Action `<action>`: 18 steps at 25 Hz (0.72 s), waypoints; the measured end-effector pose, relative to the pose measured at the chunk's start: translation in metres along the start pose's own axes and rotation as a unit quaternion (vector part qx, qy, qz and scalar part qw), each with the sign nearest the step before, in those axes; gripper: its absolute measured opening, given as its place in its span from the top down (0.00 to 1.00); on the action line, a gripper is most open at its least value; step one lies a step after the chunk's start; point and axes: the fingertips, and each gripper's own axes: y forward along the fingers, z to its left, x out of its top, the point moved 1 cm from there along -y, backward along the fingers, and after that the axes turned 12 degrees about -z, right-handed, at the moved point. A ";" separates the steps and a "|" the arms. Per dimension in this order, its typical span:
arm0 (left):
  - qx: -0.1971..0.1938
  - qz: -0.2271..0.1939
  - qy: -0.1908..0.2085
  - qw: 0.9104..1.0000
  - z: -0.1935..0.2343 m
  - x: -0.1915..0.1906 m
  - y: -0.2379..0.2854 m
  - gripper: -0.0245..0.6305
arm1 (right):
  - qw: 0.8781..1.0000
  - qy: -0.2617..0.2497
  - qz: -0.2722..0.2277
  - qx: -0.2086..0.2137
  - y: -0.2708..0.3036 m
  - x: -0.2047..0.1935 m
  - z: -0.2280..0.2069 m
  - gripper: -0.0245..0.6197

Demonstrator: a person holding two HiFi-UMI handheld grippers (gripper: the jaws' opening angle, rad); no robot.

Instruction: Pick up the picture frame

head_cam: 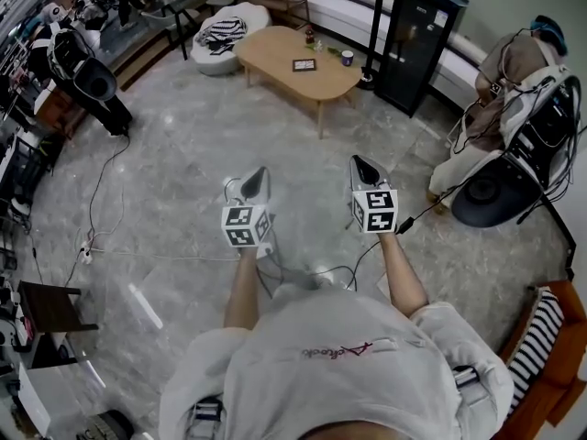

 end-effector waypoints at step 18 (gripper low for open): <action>0.001 0.001 -0.013 1.000 0.060 -0.024 0.093 0.96 | 1.000 -0.010 0.012 0.002 0.101 -0.022 -0.024 0.95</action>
